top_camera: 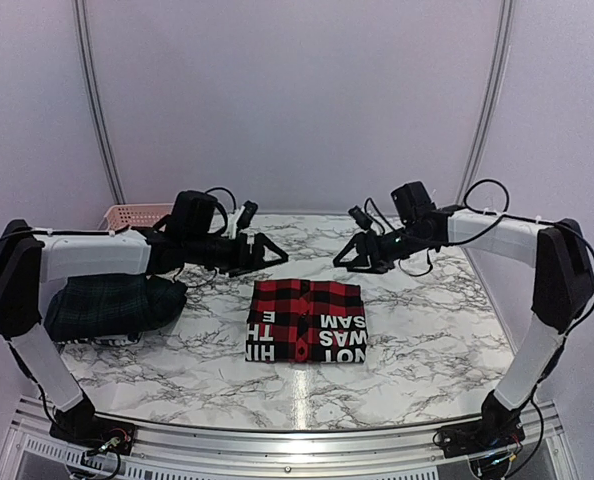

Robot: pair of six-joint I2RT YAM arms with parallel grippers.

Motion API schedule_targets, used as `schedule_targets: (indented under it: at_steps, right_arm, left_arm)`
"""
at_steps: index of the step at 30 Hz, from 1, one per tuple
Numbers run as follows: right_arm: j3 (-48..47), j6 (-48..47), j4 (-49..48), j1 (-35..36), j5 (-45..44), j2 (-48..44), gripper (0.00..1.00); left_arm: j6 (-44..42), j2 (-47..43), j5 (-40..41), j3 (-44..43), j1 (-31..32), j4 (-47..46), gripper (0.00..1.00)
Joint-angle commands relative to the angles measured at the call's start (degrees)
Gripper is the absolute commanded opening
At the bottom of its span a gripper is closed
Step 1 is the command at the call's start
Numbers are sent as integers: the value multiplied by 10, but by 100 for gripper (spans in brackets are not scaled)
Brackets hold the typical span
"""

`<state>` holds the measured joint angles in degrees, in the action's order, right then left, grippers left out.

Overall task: Fold and stack the mixed laundry pile
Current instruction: Smooth out the square-folded T-shirt at the center of the board.

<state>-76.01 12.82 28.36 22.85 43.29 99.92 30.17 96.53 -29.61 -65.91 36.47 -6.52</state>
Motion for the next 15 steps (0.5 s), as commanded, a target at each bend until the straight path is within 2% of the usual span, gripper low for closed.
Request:
schedule_targets:
  at_steps: [1,4,7,12,15]
  right_arm:
    - [102,147,-164,74,129,24,70]
    - [156,185,-238,98,148,59,70]
    - [215,190,-278,87,151,94,70]
    - [252,123,-227,34,128,105,70]
    - [231,65,-145,7,86,78,69]
  left_arm:
    - [86,55,-83,44,60,-88,99]
    - [144,97,-94,66,68,-171,99]
    - [199,140,-100,107,56,-254,99]
    - [210,158,-78,168,18,-268,99]
    - [182,125,-61,188,0,-260,99]
